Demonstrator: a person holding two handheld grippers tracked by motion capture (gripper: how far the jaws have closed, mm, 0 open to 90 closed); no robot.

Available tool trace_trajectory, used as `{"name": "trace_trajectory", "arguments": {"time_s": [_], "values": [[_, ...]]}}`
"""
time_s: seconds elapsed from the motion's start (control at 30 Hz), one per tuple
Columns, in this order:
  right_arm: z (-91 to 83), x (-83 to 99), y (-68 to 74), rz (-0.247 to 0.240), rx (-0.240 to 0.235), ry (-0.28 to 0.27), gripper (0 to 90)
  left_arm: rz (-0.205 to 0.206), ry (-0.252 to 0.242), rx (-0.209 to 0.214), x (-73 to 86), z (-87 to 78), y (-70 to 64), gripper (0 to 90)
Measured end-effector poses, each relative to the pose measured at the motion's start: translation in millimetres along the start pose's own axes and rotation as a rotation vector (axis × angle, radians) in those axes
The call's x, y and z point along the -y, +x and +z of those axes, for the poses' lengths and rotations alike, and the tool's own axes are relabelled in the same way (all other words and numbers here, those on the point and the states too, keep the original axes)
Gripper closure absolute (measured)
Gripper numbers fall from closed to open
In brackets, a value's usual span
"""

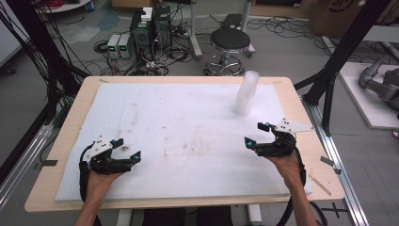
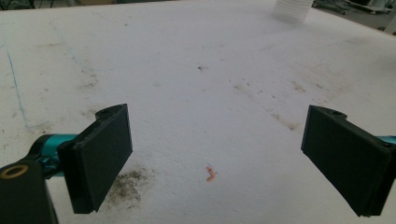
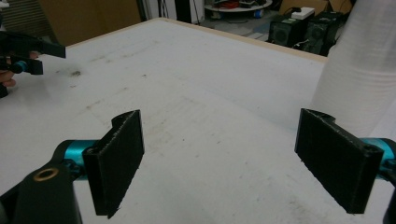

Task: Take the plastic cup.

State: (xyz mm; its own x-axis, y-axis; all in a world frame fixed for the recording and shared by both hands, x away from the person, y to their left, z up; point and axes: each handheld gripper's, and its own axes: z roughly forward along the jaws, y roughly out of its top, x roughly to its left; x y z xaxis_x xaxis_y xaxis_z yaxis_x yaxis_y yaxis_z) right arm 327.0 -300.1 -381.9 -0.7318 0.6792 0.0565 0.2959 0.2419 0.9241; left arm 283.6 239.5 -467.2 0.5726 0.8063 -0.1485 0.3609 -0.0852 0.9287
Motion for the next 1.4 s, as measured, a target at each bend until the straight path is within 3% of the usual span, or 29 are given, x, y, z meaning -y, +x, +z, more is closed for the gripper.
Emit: {"name": "trace_trajectory", "arguments": {"time_s": [0.43, 0.8, 1.1, 1.4], "values": [[-18.3, -48.2, -29.0, -0.018, 0.016, 0.06, 15.2, -0.008, -0.005, 0.001, 0.3, -0.3, 0.3, 8.6], [-21.0, -77.8, -54.1, -0.048, 0.034, 0.135, 15.1, -0.012, -0.001, 0.001, 0.0, 0.2, 1.0, 8.6], [-5.5, -92.3, -77.0, -0.048, 0.03, 0.169, 15.1, -0.009, 0.009, 0.001, -0.4, 0.8, 1.4, 8.6], [15.1, -109.1, -103.1, -0.066, 0.007, 0.158, 15.1, -0.025, 0.014, 0.001, -0.6, 1.9, 2.2, 8.7]]}}
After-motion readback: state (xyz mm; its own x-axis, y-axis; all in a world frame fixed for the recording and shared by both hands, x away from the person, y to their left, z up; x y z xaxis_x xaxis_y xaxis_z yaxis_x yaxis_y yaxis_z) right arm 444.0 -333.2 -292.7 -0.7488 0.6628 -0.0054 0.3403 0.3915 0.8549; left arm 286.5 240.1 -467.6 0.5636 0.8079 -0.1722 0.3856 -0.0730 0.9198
